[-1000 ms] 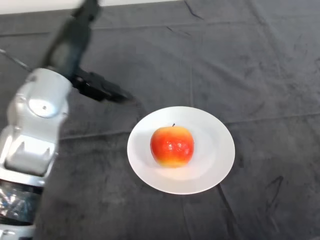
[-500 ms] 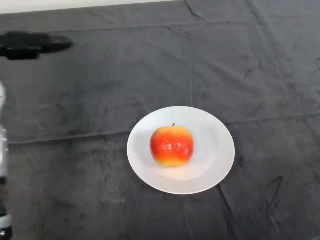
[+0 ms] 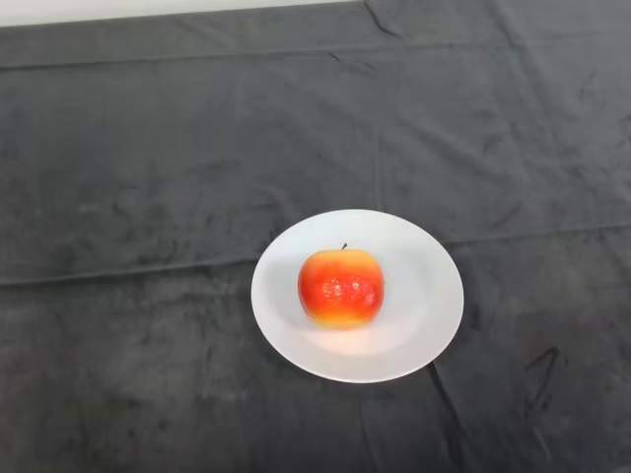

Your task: Move the apple to the plate

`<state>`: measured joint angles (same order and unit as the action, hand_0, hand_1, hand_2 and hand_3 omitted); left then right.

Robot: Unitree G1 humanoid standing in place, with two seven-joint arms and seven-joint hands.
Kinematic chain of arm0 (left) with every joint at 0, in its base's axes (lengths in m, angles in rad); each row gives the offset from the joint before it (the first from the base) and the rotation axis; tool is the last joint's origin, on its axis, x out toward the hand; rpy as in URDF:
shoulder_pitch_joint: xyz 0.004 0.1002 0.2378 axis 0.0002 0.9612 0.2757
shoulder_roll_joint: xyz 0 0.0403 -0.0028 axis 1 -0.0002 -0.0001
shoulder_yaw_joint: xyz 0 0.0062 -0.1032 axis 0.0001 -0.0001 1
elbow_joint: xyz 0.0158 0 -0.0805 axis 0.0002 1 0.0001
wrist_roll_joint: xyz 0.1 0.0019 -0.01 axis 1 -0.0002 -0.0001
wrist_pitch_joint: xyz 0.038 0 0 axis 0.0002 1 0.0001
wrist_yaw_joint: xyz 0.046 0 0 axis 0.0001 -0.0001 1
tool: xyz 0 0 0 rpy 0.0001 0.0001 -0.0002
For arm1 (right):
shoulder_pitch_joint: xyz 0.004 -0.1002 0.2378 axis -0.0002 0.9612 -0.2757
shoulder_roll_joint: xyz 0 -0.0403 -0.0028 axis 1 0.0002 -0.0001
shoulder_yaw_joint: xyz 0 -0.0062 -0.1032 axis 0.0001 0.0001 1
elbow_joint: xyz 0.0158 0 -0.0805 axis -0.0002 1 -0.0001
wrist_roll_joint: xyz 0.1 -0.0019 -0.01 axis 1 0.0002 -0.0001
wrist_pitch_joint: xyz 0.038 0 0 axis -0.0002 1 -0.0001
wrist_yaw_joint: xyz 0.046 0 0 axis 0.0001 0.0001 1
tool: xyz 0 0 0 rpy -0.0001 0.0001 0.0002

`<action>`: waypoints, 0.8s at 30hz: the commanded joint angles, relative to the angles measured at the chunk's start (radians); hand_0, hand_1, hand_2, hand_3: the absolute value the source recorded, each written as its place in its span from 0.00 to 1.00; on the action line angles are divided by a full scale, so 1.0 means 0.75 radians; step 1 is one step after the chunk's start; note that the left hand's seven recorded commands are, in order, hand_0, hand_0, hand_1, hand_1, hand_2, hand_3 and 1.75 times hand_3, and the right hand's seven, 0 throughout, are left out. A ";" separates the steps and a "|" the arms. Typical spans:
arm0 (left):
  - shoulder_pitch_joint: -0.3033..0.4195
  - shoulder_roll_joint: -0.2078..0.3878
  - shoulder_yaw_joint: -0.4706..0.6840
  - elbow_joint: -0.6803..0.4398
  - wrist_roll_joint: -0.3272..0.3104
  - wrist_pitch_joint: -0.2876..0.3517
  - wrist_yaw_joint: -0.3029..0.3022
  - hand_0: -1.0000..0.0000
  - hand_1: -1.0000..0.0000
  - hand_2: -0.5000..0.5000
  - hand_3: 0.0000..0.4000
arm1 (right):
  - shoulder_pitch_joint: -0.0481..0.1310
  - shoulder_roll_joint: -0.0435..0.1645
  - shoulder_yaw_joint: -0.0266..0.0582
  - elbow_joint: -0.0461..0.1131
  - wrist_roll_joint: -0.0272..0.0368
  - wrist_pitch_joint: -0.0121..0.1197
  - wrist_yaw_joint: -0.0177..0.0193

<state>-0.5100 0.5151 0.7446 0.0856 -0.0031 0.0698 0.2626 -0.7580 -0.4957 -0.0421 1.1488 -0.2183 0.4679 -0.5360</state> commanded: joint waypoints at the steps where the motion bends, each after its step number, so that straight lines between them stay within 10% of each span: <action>1: 0.064 0.111 0.041 0.044 -0.023 -0.036 0.012 1.00 1.00 0.50 0.00 | 0.040 -0.007 0.001 0.010 0.0008 0.013 0.0078; 8: 0.111 0.187 0.176 0.124 -0.051 -0.081 0.031 1.00 1.00 0.50 0.00 | 0.037 -0.007 0.001 0.014 0.0002 0.012 0.0068; 24: 0.085 0.265 0.294 0.716 -0.040 -0.470 0.173 1.00 1.00 0.50 0.00 | 0.029 -0.007 0.000 0.028 -0.0010 0.010 0.0033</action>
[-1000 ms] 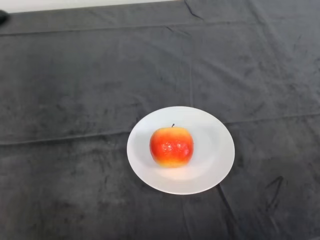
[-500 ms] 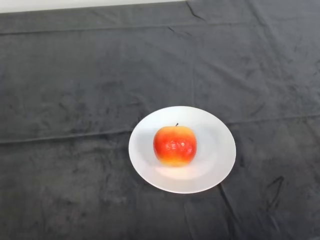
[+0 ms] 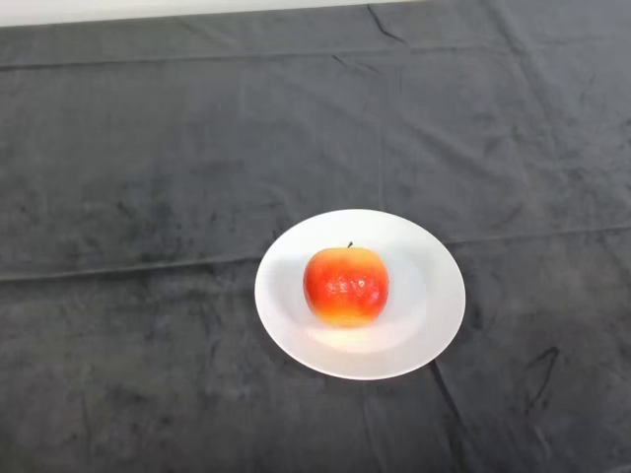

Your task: Move the apple to the plate

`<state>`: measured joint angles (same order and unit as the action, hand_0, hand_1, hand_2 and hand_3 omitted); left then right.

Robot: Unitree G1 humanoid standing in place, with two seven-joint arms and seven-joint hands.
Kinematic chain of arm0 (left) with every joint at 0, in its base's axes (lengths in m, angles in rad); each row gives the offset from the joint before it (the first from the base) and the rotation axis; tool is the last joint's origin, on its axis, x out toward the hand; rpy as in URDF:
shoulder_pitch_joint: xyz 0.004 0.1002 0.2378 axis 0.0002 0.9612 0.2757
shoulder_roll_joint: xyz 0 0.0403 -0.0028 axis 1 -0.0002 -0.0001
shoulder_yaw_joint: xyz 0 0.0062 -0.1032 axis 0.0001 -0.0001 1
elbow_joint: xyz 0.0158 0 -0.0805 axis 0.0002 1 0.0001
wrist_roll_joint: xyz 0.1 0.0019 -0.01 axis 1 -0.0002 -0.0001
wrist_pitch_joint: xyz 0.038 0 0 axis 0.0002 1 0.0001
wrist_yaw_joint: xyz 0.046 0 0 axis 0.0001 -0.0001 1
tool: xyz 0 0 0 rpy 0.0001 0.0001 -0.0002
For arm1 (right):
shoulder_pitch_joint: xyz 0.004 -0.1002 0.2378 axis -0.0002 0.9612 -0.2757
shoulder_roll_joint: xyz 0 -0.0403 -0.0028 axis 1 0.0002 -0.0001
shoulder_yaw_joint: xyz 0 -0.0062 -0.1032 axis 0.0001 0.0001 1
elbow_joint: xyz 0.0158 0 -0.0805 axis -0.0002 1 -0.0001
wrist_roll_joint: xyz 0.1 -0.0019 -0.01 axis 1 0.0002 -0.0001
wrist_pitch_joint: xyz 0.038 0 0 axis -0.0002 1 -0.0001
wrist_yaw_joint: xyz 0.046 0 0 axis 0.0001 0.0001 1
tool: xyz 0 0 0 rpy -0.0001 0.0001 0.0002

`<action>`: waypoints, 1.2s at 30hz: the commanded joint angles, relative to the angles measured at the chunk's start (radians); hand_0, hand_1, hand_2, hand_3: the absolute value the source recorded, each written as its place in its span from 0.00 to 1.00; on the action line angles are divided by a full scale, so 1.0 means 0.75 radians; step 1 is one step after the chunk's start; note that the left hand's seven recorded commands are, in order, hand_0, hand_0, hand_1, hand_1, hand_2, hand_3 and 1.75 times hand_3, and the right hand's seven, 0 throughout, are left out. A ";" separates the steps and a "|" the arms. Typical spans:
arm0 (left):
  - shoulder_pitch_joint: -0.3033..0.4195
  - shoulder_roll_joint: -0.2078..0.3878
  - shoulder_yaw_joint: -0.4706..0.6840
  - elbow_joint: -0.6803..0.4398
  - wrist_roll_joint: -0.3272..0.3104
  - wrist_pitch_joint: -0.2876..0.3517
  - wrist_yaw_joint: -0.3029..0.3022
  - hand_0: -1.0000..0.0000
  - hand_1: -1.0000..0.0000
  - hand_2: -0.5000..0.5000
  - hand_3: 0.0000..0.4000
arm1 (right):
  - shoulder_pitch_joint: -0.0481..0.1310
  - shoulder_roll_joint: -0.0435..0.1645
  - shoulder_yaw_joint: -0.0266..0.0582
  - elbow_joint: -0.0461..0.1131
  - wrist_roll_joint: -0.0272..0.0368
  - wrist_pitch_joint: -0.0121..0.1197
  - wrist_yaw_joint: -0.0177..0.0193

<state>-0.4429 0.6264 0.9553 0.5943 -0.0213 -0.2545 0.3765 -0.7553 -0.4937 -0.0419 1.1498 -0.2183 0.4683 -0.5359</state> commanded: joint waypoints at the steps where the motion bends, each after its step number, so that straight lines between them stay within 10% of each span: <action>1: -0.010 0.126 0.015 0.066 -0.017 -0.048 0.027 1.00 1.00 0.50 0.00 | 0.025 -0.009 0.000 0.028 -0.0011 0.009 0.0030; 36: -0.074 0.213 -0.103 0.318 -0.059 -0.239 0.113 1.00 1.00 0.50 0.00 | 0.012 -0.009 0.001 0.055 -0.0017 0.000 -0.0038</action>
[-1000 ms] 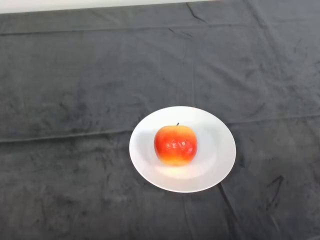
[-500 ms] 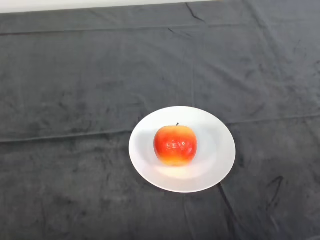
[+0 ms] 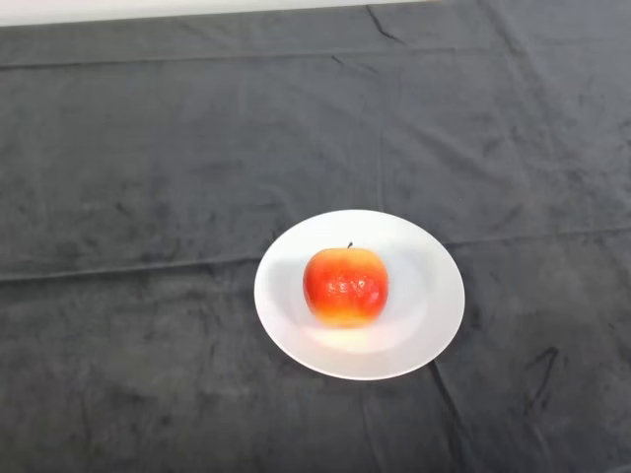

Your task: Move the apple to the plate

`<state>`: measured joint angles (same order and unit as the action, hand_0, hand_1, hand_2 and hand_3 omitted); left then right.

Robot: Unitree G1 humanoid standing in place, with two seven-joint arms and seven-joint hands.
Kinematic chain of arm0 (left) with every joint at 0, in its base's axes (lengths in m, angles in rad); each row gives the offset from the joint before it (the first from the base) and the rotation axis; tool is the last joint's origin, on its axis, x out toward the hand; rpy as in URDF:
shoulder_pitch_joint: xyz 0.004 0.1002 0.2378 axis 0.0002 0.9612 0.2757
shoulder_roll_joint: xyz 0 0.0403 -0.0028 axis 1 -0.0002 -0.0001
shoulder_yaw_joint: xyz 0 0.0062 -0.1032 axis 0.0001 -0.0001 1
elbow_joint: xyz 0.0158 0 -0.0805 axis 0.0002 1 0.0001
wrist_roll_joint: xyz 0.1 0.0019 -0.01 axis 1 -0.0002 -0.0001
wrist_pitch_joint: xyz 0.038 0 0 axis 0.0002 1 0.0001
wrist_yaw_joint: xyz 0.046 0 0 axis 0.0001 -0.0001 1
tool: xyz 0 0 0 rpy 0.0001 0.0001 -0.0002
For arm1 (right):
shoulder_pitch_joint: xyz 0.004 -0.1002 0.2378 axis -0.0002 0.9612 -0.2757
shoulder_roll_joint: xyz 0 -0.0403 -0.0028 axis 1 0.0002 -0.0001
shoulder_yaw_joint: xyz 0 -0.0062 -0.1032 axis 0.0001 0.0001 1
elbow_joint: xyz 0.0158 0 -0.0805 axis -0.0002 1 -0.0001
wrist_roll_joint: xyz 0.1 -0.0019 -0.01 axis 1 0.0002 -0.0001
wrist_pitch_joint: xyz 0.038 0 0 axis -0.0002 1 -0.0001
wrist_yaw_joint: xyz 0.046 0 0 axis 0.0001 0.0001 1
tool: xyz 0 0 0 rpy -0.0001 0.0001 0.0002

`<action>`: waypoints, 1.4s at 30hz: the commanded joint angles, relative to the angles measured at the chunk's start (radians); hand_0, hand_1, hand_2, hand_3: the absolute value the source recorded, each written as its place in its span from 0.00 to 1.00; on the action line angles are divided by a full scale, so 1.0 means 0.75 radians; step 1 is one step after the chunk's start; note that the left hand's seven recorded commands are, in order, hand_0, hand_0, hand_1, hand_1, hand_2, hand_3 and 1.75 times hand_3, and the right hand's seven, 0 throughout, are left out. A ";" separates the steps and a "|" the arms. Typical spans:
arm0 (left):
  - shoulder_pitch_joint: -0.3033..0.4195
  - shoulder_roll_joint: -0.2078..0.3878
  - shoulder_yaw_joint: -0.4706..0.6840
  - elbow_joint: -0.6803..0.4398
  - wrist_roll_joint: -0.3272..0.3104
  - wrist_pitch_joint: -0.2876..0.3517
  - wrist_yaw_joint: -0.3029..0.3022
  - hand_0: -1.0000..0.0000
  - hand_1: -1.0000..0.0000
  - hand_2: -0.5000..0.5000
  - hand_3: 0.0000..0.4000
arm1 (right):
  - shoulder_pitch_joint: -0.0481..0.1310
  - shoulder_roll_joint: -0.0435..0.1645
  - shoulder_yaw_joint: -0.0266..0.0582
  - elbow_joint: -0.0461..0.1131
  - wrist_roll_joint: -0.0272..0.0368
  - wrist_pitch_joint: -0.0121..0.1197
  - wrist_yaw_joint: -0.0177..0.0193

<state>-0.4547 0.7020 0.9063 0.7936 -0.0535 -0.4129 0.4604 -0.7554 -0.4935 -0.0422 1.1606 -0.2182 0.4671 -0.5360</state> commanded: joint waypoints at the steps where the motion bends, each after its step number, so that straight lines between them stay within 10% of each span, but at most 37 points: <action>1: -0.058 0.114 -0.040 0.054 -0.018 -0.029 0.000 1.00 1.00 0.50 0.00 | 0.012 -0.009 0.001 0.040 -0.0018 0.001 -0.0038; 42: -0.035 0.131 -0.124 0.057 -0.091 -0.029 0.005 1.00 1.00 0.50 0.00 | 0.010 -0.010 0.002 0.045 -0.0004 -0.003 -0.0051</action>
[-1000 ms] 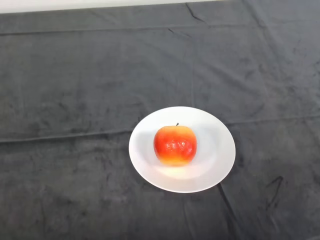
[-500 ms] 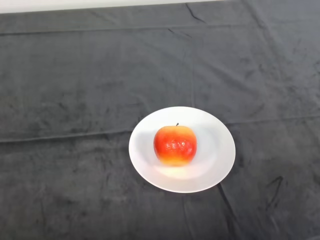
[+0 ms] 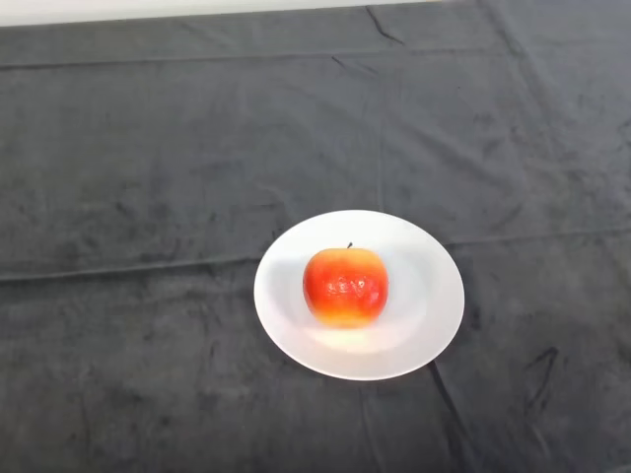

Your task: Move the apple to the plate

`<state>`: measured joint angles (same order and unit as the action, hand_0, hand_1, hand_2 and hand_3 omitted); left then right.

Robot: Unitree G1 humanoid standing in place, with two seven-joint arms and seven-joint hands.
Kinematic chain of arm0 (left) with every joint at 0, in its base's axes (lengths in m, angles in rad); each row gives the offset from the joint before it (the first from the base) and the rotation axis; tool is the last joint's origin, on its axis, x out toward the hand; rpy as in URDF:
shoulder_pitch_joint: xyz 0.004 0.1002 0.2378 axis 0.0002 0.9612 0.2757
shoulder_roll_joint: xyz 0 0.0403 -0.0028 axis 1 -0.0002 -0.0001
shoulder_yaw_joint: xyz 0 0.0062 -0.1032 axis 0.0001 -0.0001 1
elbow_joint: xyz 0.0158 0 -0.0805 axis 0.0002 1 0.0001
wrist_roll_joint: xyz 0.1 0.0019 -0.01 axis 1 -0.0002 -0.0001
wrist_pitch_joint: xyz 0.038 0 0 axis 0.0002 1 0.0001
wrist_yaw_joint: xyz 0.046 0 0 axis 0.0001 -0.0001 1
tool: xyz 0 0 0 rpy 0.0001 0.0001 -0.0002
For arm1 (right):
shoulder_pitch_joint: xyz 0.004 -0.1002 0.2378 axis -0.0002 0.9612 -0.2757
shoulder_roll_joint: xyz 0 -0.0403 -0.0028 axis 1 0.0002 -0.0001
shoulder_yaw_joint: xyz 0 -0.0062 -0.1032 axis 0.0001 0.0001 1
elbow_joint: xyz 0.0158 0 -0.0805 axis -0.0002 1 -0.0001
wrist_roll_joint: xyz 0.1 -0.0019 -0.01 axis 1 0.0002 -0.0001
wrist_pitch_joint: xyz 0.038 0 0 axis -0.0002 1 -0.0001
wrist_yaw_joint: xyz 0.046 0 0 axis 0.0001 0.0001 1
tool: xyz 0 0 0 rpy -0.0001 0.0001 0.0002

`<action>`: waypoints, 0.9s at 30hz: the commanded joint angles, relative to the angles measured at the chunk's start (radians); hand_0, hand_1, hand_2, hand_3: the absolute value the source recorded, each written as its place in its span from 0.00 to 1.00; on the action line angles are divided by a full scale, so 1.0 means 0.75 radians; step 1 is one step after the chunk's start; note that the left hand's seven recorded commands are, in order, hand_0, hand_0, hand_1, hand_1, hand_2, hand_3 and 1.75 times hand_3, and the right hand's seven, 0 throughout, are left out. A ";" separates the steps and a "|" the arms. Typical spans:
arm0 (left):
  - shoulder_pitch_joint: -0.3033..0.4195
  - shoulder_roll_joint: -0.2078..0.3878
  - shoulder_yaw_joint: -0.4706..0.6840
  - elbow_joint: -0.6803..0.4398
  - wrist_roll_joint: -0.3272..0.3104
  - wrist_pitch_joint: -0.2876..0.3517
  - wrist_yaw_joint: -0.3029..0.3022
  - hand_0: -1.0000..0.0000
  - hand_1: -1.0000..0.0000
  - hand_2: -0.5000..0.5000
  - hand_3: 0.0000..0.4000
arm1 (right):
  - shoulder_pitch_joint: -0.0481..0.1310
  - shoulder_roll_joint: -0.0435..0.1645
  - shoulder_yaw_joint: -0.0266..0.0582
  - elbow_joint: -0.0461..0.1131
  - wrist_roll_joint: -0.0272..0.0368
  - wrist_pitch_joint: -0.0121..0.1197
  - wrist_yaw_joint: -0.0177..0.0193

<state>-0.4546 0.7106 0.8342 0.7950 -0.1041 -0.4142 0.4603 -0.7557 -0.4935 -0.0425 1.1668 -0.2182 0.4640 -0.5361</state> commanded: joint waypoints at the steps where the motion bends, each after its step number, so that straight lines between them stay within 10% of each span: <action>1: -0.035 0.119 -0.030 0.055 -0.024 -0.027 0.006 1.00 1.00 0.50 0.00 | 0.010 -0.010 0.003 0.037 -0.0003 0.002 -0.0050; 27: -0.028 0.130 -0.061 0.064 -0.052 -0.031 0.016 1.00 1.00 0.50 0.00 | 0.010 -0.010 0.003 0.037 0.0005 0.001 -0.0052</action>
<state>-0.4545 0.7262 0.8000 0.7967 -0.1346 -0.4142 0.4607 -0.7559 -0.4935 -0.0424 1.1673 -0.2181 0.4636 -0.5361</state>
